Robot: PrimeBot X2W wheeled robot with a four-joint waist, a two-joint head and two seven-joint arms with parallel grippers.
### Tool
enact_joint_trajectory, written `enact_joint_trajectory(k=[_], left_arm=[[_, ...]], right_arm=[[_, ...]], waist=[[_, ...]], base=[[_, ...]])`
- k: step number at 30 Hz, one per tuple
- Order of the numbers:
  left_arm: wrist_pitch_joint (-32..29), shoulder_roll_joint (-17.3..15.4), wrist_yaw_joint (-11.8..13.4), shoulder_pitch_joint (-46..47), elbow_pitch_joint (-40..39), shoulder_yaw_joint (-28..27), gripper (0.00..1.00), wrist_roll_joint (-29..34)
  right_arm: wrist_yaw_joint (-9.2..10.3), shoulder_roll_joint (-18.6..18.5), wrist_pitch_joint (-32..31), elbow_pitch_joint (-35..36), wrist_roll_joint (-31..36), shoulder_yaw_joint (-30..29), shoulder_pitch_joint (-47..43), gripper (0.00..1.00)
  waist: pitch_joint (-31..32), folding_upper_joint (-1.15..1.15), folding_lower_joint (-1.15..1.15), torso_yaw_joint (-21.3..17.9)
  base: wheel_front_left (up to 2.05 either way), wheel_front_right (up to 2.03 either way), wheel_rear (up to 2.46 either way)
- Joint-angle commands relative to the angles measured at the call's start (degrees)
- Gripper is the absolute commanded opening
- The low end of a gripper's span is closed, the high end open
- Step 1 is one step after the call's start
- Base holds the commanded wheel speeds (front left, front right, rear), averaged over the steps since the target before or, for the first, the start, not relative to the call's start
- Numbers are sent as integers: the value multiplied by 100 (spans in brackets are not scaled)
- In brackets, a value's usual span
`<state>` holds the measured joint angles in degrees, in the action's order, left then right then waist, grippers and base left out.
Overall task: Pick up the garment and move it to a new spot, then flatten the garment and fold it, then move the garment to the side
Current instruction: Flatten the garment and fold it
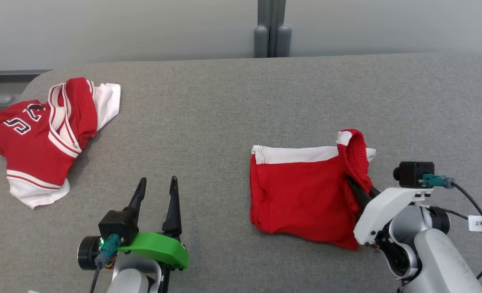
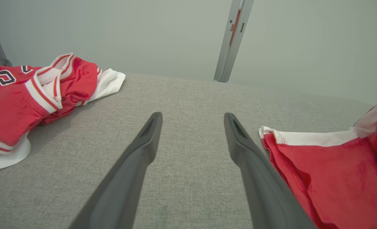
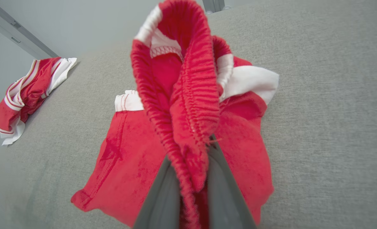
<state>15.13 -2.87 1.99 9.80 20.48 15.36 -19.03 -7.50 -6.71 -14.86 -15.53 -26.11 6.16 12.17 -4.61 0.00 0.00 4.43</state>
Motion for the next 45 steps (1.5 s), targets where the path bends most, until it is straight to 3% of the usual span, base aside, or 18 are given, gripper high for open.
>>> enact_joint_trajectory(k=[1, 11, 14, 15, 24, 28, 33, 45], left_arm=[[2, -8, -12, 33, -2, -5, 100, 9], [2, -8, 23, 133, -78, 38, 100, -91], [2, -7, 42, 147, -90, 47, 100, -113], [2, -7, 49, 152, -92, 50, 100, -121], [2, -7, 80, 158, -127, 53, 100, -184], [2, -7, 92, 181, -157, 86, 100, -182], [2, -7, 64, 241, -217, 159, 100, -191], [2, -9, 152, 149, -243, 224, 100, -335]], right_arm=[[2, 38, -20, 29, -70, 87, 46, 0], [2, 322, 182, -701, -68, 558, 549, 3], [2, 350, 334, -1024, -57, 625, 741, 44], [2, 355, 379, -1087, -106, 675, 792, 100], [2, 369, 699, -903, -654, 1579, 937, 100], [2, 369, 925, -713, -505, 1594, 913, 100], [2, 305, 1374, -518, 63, 1229, 808, 100], [2, 306, 2526, -294, 1149, -403, 47, 100]], waist=[[14, 0, 0, 96], [-133, 0, 0, 452], [-178, 0, 0, 517], [-186, 0, 0, 529], [-189, 0, 0, 448], [-185, 0, 0, 329], [-160, 0, 0, 185], [113, 0, 0, -113]], base=[[0, 0, 0], [0, 0, 0], [0, 0, 0], [0, 0, 0], [0, 0, 0], [0, 0, 0], [0, 0, 0], [0, 0, 0]])
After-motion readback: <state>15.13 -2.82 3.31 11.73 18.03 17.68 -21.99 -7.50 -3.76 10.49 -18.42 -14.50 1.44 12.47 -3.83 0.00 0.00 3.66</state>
